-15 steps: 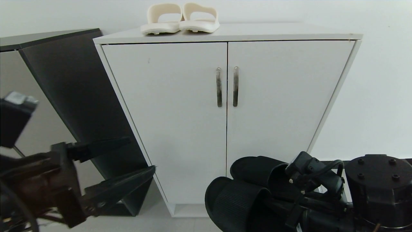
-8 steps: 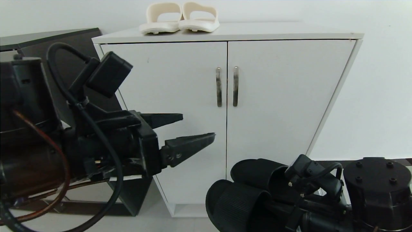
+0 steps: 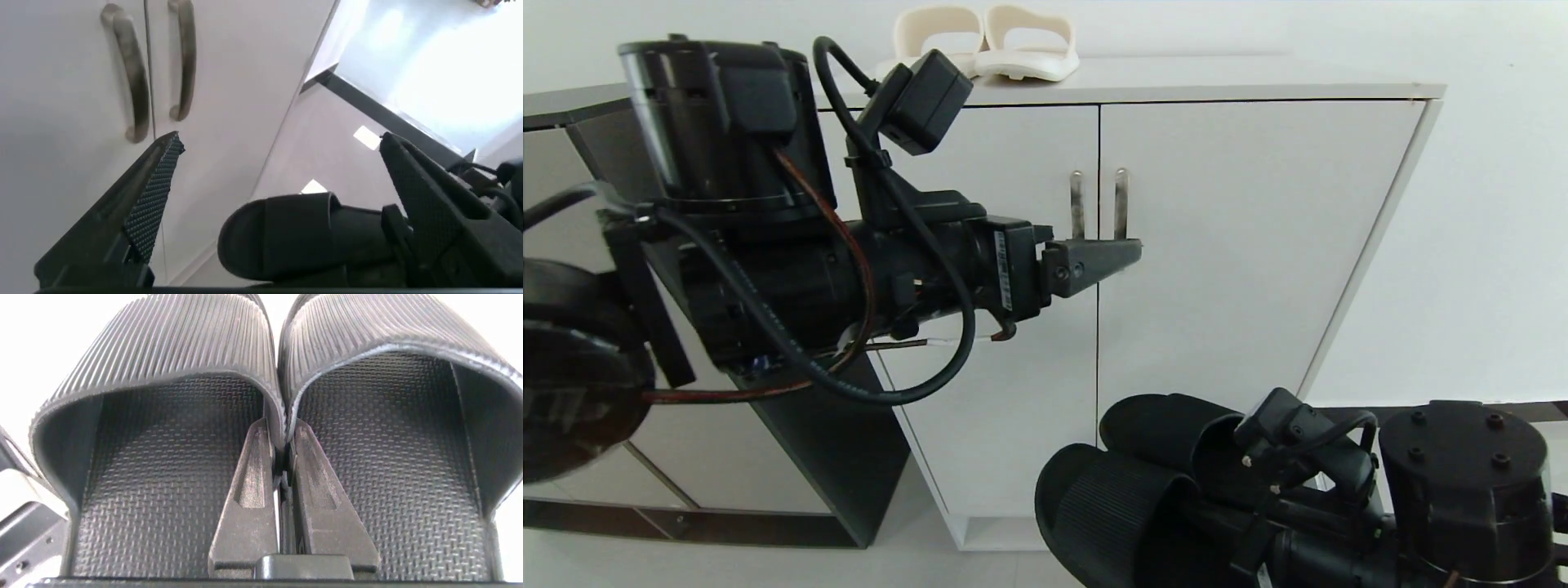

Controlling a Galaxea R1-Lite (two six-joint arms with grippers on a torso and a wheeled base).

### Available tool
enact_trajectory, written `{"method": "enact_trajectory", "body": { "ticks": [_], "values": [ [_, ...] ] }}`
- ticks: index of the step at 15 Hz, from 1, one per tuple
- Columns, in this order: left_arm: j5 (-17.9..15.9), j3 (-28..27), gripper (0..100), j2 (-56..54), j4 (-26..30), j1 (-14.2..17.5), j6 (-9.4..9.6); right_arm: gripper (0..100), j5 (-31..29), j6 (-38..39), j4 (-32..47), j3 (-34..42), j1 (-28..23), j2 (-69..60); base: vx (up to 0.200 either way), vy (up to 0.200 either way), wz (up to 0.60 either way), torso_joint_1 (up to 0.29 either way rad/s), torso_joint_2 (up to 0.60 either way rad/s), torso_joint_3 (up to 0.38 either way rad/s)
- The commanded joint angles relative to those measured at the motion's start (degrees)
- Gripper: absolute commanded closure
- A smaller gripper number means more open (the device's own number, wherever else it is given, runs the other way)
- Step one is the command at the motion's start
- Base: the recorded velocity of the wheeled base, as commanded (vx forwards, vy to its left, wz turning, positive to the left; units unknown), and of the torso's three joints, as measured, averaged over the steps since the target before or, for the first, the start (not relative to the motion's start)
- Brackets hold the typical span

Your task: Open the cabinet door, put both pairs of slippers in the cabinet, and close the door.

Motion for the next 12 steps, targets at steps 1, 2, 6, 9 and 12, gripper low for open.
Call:
{"method": "enact_trajectory", "body": {
  "ticks": [1,2,6,9,12],
  "values": [
    [-1.9,-4.28,0,4.02,1.68,0.75,-0.17,100,0.02,-0.03,-0.08,0.51,0.12,0.28,0.0,0.0,0.0,0.0,0.0,0.0],
    [-3.57,-6.22,0,4.99,2.3,0.84,-0.78,100,0.02,-0.12,-0.08,0.6,0.29,0.19,0.0,0.0,0.0,0.0,0.0,0.0],
    [-4.27,-13.95,0,9.56,2.38,0.75,-6.32,100,0.02,-0.12,-0.08,0.6,0.82,0.11,0.0,0.0,0.0,0.0,0.0,0.0],
    [-4.18,-16.15,0,11.67,2.47,0.84,-6.41,100,0.11,-0.03,-0.08,0.6,1.09,0.28,0.0,0.0,0.0,0.0,0.0,0.0],
    [-4.01,-16.24,0,12.28,2.47,1.01,-6.41,100,0.11,-0.12,-0.08,0.6,1.26,0.28,0.0,0.0,0.0,0.0,0.0,0.0]
  ]
}}
